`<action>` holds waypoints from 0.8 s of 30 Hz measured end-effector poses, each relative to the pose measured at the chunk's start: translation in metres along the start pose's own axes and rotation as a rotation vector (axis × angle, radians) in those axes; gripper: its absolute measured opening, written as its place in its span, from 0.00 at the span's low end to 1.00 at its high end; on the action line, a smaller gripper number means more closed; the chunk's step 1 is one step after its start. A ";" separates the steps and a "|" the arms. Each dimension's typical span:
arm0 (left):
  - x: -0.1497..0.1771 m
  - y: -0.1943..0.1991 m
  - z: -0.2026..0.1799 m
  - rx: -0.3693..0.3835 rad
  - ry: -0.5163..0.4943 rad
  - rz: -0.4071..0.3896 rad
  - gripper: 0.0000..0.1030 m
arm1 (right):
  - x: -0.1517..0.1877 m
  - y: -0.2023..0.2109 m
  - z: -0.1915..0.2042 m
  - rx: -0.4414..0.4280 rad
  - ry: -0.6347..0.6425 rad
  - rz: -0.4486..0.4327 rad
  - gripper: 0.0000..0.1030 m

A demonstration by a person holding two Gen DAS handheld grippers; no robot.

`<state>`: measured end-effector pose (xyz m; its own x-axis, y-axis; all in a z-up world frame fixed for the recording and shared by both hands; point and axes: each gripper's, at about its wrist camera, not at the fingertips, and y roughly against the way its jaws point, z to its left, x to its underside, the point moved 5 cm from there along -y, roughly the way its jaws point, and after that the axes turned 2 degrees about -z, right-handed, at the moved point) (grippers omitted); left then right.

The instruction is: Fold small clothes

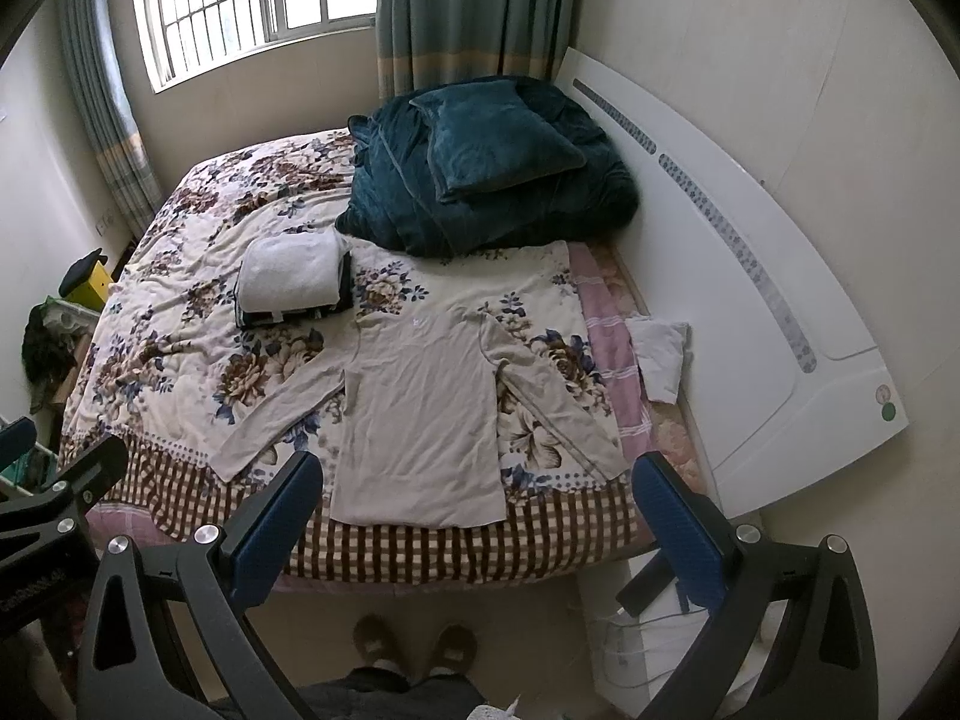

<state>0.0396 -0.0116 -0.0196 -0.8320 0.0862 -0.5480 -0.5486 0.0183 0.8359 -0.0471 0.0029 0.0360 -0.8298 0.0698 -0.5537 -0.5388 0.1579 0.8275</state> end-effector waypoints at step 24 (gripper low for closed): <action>-0.002 0.010 0.006 -0.002 -0.001 -0.027 1.00 | 0.003 0.012 -0.007 -0.008 0.004 -0.014 1.00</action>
<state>0.0363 -0.0051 -0.0103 -0.8166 0.0867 -0.5706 -0.5714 0.0182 0.8205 -0.0568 -0.0020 0.0447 -0.8229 0.0633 -0.5647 -0.5514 0.1508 0.8205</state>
